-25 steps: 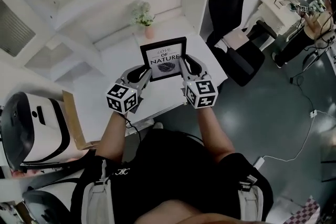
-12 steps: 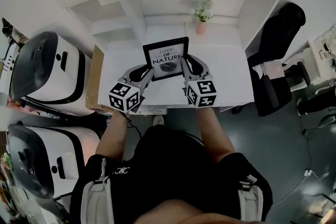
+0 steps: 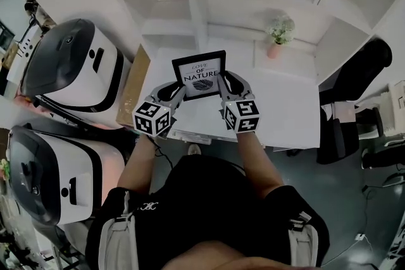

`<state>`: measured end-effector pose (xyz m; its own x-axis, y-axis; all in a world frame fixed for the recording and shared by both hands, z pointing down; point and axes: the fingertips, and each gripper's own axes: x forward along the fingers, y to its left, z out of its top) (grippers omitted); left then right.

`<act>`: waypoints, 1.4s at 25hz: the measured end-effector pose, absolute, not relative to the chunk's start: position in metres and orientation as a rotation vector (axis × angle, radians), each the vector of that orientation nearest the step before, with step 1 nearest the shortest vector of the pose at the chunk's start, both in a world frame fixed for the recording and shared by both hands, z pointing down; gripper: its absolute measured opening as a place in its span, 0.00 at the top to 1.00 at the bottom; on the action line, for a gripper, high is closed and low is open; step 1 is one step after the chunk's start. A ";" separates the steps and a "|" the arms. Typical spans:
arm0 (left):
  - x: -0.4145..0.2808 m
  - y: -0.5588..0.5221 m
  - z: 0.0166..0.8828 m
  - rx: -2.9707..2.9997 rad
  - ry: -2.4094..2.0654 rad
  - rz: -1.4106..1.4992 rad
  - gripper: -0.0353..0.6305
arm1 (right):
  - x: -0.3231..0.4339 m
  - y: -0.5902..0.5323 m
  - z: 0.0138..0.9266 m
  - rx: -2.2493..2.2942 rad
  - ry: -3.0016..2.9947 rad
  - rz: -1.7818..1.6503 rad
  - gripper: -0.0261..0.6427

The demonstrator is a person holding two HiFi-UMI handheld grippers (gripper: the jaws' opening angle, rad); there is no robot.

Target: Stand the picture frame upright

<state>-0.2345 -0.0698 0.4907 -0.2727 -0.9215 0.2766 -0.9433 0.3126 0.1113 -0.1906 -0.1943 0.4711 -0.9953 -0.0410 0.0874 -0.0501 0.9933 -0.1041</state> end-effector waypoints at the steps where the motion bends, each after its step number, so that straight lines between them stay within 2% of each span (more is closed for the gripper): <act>1: -0.243 -0.068 0.493 1.679 -2.293 0.111 0.81 | -0.198 -0.192 0.472 0.071 -3.047 0.156 0.86; 17: -0.341 -0.090 0.542 1.754 -2.151 0.179 0.81 | -0.276 -0.202 0.520 0.286 -2.917 0.175 0.86; 35: -0.410 -0.123 0.620 1.750 -1.998 0.216 0.81 | -0.333 -0.227 0.596 0.456 -2.791 0.212 0.86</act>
